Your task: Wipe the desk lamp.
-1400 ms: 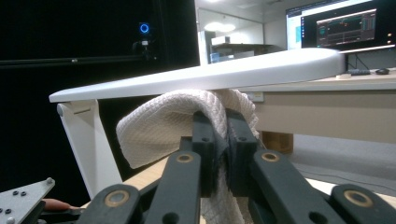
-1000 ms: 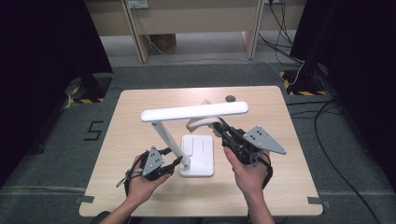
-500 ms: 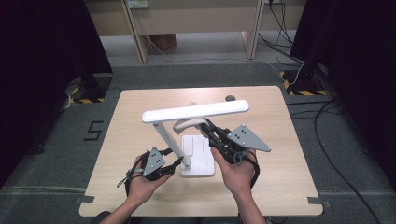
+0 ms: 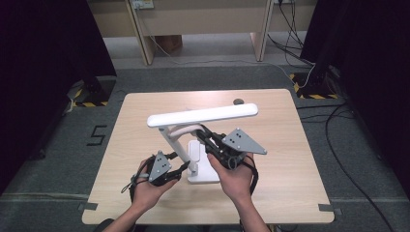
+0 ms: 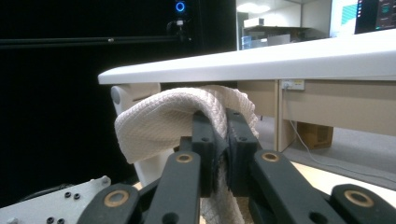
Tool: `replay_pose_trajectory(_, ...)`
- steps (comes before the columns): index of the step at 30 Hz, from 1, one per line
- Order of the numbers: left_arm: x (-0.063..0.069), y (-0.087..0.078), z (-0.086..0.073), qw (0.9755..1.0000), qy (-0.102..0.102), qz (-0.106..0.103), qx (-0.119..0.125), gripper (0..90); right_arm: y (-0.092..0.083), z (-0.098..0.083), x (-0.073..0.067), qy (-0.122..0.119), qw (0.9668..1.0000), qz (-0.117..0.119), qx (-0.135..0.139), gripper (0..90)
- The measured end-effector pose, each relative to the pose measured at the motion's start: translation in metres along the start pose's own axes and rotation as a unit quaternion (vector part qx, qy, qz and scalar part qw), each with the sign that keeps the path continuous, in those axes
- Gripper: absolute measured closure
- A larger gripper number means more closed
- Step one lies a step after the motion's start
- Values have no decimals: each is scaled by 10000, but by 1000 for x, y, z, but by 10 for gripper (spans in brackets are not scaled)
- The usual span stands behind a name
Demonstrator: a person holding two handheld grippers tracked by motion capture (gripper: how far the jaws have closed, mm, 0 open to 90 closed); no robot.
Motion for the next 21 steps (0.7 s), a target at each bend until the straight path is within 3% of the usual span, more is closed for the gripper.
replay_pose_trajectory(21, 2, 0, -1, 10000, 57, 30, -17, 476, 21, -4, -23, 20, 9996, 255, -117, 845)
Point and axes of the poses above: each handheld gripper's, and its own axes: y roughly forward along the jaws, z roughly out of its top, x roughly to its right, the point moved 6 cm from there along y, roughly forward along the jaws, and after that the axes turned 2 degrees about x, right-handed, at the moved point
